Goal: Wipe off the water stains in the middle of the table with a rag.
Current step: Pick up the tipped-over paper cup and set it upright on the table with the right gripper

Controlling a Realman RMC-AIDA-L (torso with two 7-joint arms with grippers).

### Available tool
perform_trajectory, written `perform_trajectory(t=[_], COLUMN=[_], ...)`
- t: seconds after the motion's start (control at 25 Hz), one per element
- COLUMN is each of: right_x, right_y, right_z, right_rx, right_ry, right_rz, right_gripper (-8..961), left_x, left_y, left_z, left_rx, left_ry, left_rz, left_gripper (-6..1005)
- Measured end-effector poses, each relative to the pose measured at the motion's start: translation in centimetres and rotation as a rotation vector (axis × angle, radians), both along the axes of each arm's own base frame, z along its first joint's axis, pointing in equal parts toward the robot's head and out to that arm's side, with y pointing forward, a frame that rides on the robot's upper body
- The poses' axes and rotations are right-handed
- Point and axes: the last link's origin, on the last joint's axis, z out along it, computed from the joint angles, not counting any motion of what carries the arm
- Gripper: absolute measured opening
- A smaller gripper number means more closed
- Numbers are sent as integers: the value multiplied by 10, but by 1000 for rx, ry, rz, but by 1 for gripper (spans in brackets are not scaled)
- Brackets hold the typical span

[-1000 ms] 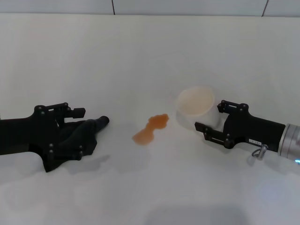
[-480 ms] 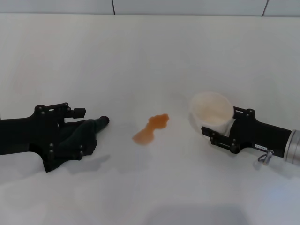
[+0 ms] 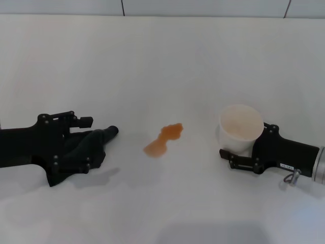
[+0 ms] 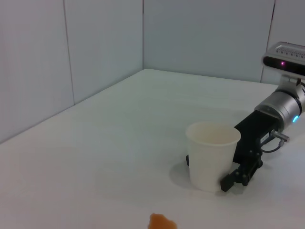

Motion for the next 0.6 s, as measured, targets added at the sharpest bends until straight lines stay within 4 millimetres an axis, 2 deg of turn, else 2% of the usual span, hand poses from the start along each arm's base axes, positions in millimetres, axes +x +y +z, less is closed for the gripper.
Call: perform_trajectory(t=[0.6], right_x=[8], right_y=[-6], right_z=[15], right_rx=[0], right_ry=[5], right_rz=[2], right_gripper=[845], left_x=[0], left_y=[0], left_z=[0], left_rx=[2], left_ry=[1], left_rz=[2], left_gripper=[844])
